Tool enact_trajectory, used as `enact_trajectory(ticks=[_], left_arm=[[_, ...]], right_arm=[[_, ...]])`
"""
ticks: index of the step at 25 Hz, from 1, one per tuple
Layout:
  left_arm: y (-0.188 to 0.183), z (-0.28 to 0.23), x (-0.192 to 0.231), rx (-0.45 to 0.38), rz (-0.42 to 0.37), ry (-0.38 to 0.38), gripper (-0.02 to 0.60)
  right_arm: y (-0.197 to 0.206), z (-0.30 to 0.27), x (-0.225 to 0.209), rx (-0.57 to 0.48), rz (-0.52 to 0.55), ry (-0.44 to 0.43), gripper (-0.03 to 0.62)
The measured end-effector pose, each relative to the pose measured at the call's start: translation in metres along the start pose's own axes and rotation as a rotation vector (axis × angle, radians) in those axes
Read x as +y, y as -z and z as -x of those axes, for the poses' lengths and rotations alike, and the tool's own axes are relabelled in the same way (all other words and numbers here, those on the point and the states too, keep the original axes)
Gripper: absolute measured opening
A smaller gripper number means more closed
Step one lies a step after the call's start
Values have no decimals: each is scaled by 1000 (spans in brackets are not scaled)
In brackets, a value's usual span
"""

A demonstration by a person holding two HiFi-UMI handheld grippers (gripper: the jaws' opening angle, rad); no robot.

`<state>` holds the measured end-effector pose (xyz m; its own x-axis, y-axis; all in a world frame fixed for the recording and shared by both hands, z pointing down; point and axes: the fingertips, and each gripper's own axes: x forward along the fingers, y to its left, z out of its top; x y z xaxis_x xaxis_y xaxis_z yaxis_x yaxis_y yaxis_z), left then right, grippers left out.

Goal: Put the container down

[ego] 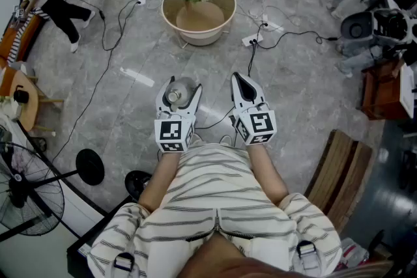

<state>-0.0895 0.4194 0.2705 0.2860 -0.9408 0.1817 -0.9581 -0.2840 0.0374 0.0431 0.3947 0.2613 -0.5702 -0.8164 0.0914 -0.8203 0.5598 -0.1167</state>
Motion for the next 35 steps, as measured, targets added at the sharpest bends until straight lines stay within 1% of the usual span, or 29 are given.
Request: enact_trajectory(ticks=[5,8,12,16,20,27,32,35], left_arm=[[6,6,16,7,1,24,328],[14,11,22,12,3,47,328],[20,11,30,22,42,88,328],[27,13,39,25,48,98,328],[30,15,41,22,42,100,328],[22,-15,46,30,17,110,328],[15,-43,50,40,-5,112,328],[13,-69,53,45,-6,94,328]], right_arm=[[4,-9,23,-8,-1,-19,8],[11,-12,31,4,0,2,8],[14,-10,39,13,0,56,8],[18,-9,47,21,13,77,8],[18,-9,50,6,18,84,8],[12,-30,35,-6,11,78,8],[9,-58,8,-10,-17,91,8],[9,-77,-10,-12,-14,83,8]])
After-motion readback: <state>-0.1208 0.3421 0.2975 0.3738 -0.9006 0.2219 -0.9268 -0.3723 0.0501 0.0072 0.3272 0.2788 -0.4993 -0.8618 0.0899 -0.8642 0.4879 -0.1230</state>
